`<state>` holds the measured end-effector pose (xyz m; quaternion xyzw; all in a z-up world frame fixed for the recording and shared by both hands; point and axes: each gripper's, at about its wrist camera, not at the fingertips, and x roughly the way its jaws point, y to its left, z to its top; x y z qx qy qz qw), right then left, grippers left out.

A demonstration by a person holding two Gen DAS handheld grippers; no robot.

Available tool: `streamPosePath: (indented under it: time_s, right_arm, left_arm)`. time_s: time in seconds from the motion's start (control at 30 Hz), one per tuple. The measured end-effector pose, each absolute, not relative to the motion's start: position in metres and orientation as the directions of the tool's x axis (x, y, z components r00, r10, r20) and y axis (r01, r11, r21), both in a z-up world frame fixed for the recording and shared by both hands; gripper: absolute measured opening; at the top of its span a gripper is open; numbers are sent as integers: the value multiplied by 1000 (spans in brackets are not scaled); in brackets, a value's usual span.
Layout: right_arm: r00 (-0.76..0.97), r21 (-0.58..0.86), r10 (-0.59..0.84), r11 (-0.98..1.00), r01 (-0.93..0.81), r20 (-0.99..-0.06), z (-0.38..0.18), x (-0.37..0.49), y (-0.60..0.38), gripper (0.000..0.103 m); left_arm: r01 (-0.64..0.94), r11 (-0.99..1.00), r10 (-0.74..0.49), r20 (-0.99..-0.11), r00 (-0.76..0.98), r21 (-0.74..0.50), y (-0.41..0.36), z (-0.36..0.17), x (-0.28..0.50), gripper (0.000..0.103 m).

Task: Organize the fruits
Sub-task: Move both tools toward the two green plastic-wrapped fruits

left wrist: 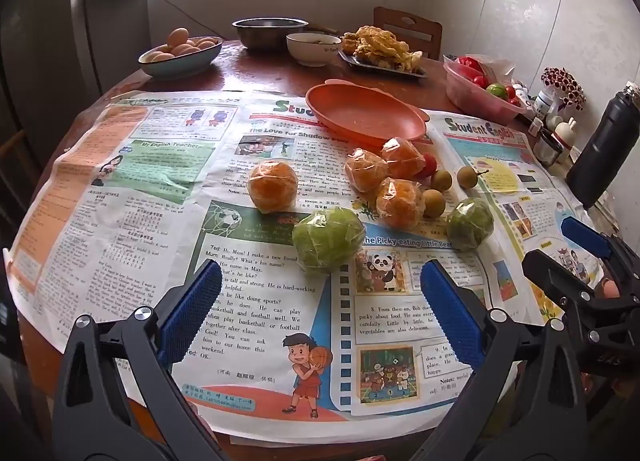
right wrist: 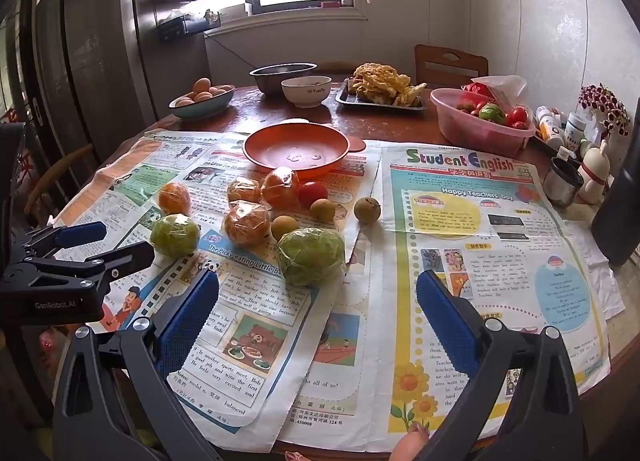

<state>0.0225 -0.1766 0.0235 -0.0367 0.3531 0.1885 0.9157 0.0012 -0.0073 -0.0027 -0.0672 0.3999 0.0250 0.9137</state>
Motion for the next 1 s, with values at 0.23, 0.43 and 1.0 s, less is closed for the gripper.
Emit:
streamPosePath:
  time_s: [0.23, 0.43, 1.0]
  right_arm:
    - [673, 76, 324, 926, -370, -665, 22, 24, -173, 99]
    - [675, 77, 321, 928, -366, -664, 23, 23, -173, 99]
    - [672, 78, 324, 926, -369, -666, 17, 28, -174, 99]
  left_arm:
    - [-96, 990, -10, -735, 678, -102, -7, -3, 1, 94]
    - [-94, 990, -11, -735, 678, -101, -9, -2, 1, 94]
    - [-91, 991, -17, -751, 660, -102, -10, -7, 6, 94]
